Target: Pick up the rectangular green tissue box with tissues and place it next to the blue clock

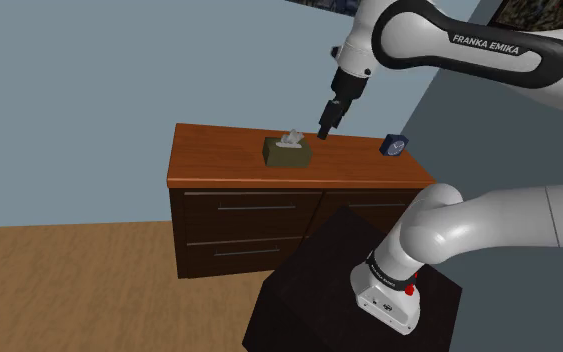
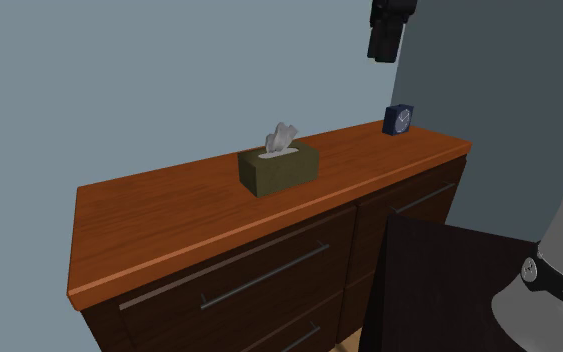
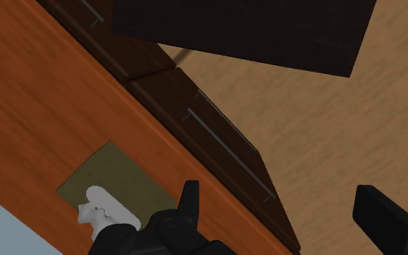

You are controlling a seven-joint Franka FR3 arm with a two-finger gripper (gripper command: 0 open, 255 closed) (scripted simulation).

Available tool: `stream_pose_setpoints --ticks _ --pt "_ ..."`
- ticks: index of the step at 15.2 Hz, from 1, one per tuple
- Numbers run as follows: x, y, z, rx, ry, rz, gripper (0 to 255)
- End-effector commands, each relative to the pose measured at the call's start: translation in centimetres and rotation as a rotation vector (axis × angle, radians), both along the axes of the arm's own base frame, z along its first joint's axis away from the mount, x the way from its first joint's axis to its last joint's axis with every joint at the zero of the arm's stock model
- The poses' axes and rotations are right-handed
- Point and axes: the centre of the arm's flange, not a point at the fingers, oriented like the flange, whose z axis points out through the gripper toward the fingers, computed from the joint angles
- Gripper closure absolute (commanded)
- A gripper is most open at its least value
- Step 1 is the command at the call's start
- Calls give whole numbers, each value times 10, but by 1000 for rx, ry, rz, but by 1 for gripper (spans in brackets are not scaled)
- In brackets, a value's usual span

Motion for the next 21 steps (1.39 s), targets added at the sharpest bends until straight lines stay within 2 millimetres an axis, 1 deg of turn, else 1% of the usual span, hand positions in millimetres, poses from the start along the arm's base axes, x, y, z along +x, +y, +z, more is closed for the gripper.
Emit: stream_pose_setpoints --ticks 1,11,21 --pt "0 0 0 0 0 0 0" --pt "76 -36 -83 -269 38 213 0" --pt "157 -77 -158 -538 76 426 0"
